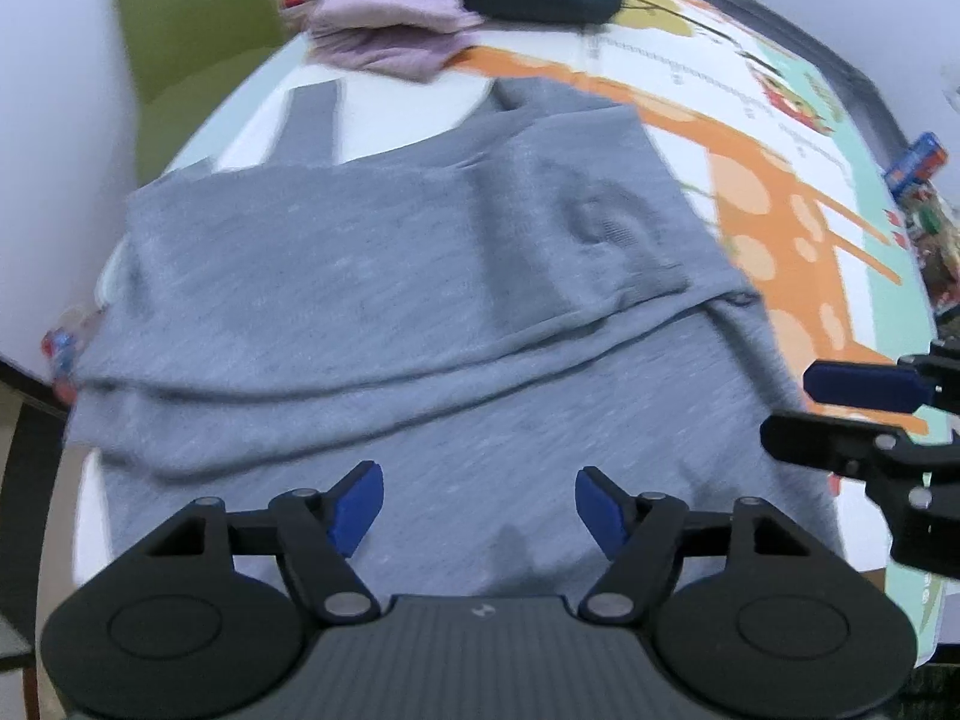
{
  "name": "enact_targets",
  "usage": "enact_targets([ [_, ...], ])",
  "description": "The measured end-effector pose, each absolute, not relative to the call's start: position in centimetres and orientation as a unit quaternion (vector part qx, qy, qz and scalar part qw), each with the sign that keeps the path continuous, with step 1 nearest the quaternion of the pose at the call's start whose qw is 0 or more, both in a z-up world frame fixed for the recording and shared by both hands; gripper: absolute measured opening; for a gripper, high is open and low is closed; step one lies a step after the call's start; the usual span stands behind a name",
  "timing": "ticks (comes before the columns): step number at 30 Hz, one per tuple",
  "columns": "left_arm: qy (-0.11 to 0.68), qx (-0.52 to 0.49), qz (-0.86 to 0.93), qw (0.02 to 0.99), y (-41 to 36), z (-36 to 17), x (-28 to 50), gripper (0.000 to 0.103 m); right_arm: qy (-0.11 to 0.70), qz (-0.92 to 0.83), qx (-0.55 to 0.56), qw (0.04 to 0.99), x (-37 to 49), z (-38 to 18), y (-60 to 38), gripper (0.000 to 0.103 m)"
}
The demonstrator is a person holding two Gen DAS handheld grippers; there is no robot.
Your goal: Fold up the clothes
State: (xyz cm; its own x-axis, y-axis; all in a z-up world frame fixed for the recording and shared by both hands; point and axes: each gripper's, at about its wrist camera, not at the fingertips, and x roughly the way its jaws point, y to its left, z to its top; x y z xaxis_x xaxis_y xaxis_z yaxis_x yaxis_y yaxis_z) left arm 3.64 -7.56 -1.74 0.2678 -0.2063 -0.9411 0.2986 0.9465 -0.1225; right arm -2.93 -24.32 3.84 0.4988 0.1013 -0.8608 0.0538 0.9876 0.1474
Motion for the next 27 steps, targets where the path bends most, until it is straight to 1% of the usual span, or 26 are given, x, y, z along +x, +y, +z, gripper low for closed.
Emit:
enact_targets([
  [7,0.564,0.068,-0.199,0.798,-12.4,-3.7,6.6,0.073,0.498,-0.039,0.111,0.859,-3.6,3.6,-28.4,0.039],
  [12,0.556,0.100,-0.204,0.799,-14.4,-5.7,9.1,0.073,0.499,-0.071,0.137,0.853,-3.8,3.0,-30.0,0.039],
  [18,0.569,0.122,-0.209,0.786,-15.0,-8.3,11.6,0.073,0.505,-0.100,0.162,0.842,-3.5,2.1,-30.4,0.039],
  [27,0.567,0.124,-0.227,0.782,-14.9,-9.4,12.8,0.072,0.523,-0.143,0.175,0.822,-1.6,-0.6,-31.4,0.039],
])
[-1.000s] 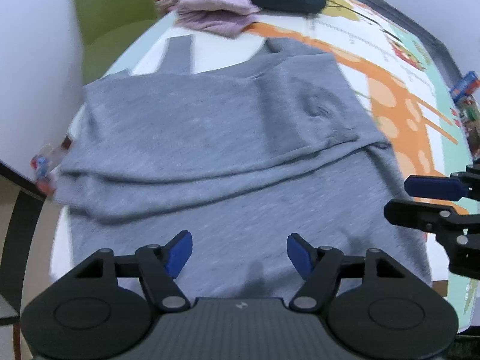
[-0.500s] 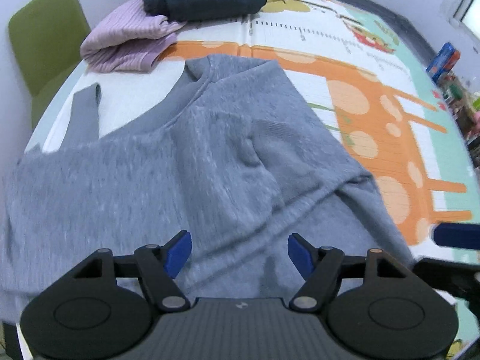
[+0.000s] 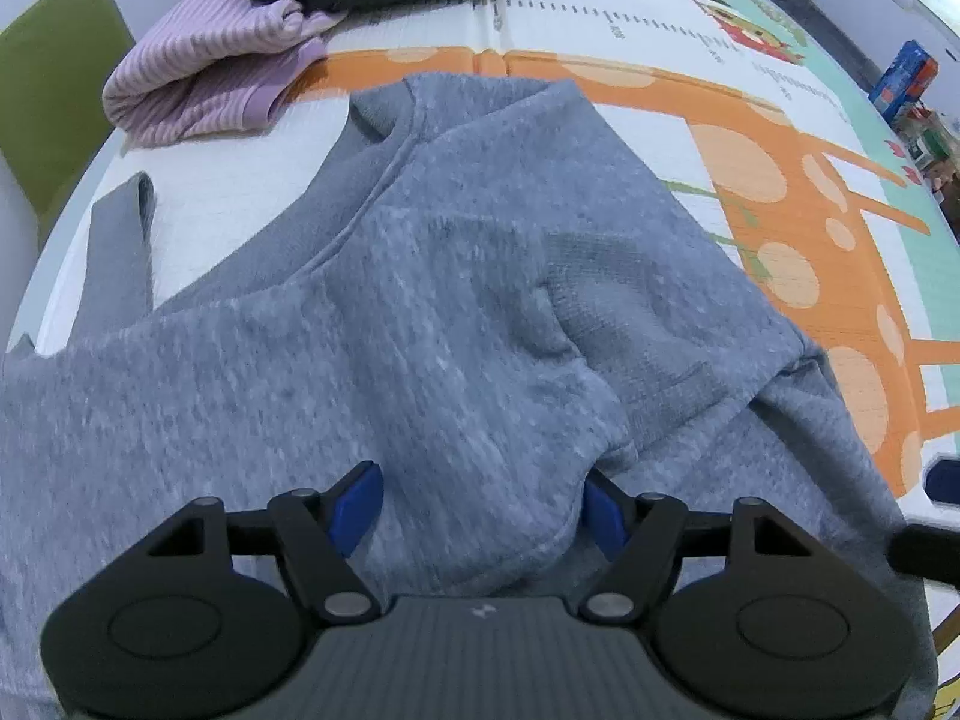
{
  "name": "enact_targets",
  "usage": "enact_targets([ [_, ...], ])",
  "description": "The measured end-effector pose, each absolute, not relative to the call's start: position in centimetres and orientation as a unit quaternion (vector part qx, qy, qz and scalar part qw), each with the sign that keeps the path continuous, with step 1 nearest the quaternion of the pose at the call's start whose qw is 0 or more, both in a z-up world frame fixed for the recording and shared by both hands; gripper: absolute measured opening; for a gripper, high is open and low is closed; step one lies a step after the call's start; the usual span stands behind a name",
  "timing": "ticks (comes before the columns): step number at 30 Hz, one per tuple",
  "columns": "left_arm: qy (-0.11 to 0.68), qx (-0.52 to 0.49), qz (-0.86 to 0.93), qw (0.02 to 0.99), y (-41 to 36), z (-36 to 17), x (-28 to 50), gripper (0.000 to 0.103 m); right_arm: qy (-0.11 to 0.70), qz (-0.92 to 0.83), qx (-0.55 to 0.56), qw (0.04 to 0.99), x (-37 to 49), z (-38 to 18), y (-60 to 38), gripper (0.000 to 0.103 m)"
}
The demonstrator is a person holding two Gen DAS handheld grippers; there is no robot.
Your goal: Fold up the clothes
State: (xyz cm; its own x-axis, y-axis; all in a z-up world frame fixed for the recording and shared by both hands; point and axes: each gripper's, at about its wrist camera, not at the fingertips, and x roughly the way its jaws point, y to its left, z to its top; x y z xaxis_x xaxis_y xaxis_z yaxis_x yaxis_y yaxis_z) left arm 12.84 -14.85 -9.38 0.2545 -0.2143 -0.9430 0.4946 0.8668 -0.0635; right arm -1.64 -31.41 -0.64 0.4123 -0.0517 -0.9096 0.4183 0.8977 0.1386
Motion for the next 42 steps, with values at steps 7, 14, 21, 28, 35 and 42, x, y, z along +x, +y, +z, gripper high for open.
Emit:
enact_targets([
  [7,0.564,0.101,-0.233,0.786,-13.3,-7.8,13.2,0.072,0.517,-0.177,0.158,0.823,1.7,-3.2,-33.9,0.041],
  [14,0.563,0.067,-0.211,0.796,-10.0,-6.0,14.4,0.076,0.514,-0.172,0.140,0.828,5.7,-4.7,-35.9,0.043],
  [21,0.565,0.036,-0.184,0.804,-6.7,-5.0,15.1,0.076,0.512,-0.154,0.127,0.835,9.1,-6.0,-36.5,0.049],
  [28,0.563,0.031,-0.128,0.816,-2.7,-4.9,15.4,0.077,0.528,-0.147,0.114,0.829,11.6,-7.8,-36.4,0.052],
  [35,0.572,0.026,-0.049,0.819,2.0,-6.2,16.4,0.077,0.544,-0.148,0.099,0.820,12.7,-9.1,-36.1,0.056],
  [42,0.580,-0.016,0.003,0.814,6.9,-7.5,17.4,0.077,0.549,-0.153,0.090,0.817,13.3,-9.6,-35.7,0.063],
])
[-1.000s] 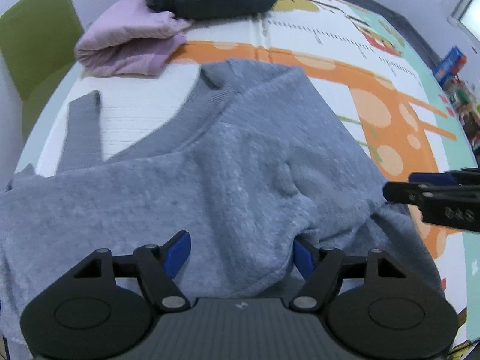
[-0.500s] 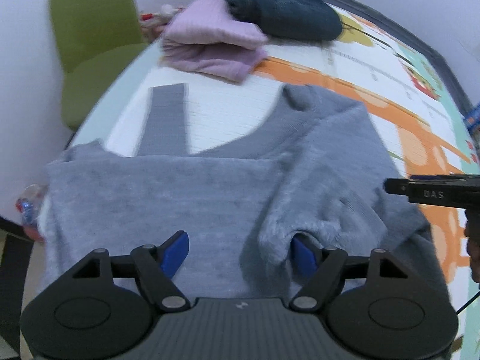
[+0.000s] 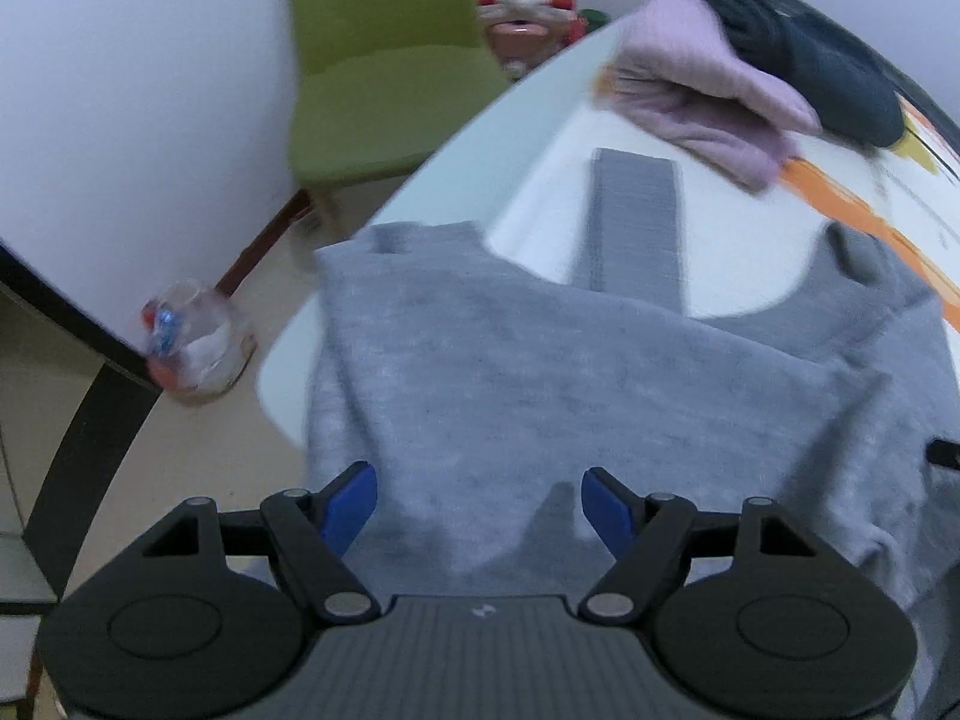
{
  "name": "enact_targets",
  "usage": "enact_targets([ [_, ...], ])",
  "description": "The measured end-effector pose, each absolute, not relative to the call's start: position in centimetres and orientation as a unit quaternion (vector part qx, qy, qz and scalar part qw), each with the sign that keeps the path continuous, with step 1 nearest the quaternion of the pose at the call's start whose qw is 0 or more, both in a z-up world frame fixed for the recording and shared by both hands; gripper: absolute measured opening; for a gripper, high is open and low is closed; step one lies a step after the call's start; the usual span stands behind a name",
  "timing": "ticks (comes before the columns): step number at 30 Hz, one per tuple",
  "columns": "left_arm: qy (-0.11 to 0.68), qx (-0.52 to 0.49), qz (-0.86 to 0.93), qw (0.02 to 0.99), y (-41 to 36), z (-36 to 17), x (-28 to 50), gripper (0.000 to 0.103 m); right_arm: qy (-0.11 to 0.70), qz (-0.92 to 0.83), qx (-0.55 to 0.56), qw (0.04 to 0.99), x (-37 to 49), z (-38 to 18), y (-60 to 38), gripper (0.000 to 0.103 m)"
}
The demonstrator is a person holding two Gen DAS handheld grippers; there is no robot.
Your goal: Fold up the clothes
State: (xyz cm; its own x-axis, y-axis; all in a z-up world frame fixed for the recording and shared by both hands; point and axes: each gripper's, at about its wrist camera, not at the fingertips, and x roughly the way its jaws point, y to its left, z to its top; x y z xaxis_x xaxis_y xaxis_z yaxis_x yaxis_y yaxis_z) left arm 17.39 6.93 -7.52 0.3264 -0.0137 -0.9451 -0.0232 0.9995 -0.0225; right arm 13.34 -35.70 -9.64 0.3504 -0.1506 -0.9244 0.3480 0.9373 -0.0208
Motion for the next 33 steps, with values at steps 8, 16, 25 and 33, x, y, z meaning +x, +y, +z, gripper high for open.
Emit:
enact_targets([
  [8,0.588,-0.053,0.011,0.807,9.7,-9.2,18.3,0.078,0.553,-0.157,0.074,0.815,13.8,-10.2,-34.9,0.073],
  [16,0.592,-0.085,0.004,0.801,10.8,-10.7,19.5,0.089,0.551,-0.153,0.077,0.817,13.6,-10.5,-35.0,0.073],
  [25,0.588,-0.102,0.012,0.802,11.7,-10.4,19.7,0.069,0.547,-0.131,0.071,0.823,13.6,-9.8,-34.0,0.015],
  [33,0.579,-0.089,-0.010,0.811,9.8,-8.6,20.5,0.011,0.538,-0.149,0.087,0.825,13.2,-8.8,-34.5,0.011],
])
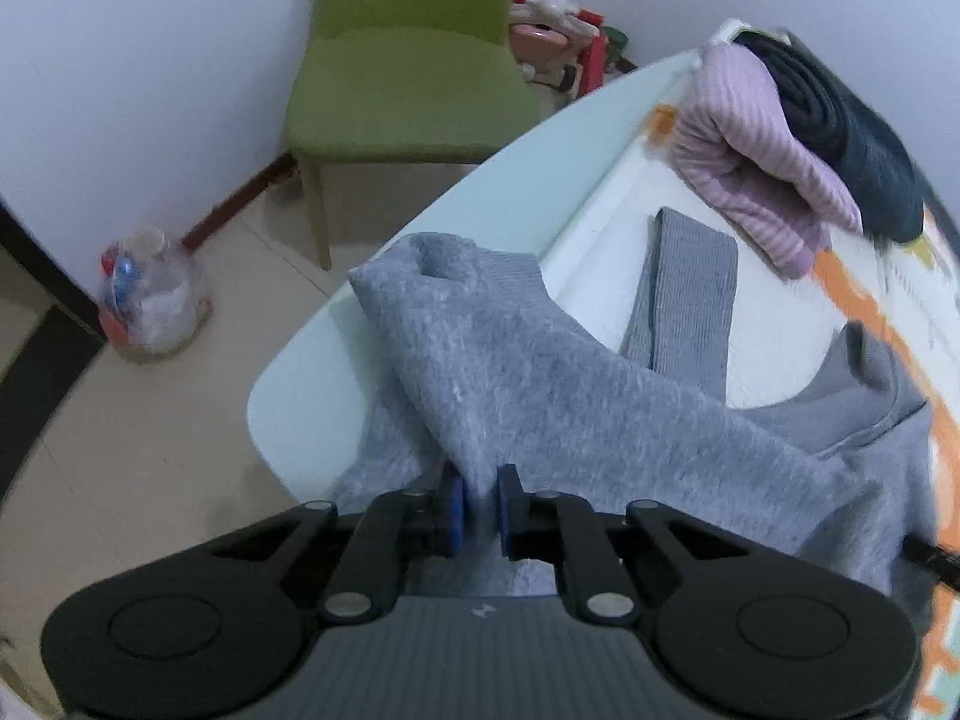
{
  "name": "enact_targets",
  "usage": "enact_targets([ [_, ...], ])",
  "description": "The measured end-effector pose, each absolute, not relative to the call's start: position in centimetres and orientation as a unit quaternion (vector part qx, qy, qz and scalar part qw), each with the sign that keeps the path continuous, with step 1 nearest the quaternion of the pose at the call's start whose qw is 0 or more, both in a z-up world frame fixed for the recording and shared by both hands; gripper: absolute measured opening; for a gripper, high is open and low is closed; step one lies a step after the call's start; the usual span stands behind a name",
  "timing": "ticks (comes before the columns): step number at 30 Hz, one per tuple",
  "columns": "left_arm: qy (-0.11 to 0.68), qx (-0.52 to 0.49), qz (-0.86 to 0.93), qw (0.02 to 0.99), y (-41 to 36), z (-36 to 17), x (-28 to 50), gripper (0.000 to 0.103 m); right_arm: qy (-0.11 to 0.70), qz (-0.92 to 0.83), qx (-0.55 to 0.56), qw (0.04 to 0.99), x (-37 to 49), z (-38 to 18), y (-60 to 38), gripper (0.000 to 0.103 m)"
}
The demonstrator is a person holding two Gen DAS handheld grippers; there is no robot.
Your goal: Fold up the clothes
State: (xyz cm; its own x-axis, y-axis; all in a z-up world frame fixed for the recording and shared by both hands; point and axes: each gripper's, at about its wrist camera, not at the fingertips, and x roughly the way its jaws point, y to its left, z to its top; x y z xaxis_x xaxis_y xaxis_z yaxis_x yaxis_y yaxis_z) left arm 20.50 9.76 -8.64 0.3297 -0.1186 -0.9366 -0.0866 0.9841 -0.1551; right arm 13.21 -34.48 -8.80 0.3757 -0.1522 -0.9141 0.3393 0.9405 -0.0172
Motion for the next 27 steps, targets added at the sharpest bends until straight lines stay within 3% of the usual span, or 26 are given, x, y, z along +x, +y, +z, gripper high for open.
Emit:
enact_targets([
  [27,0.555,-0.007,-0.160,0.816,-10.8,-7.6,25.0,0.009,0.506,-0.311,0.148,0.791,4.2,-6.3,-48.7,0.010],
])
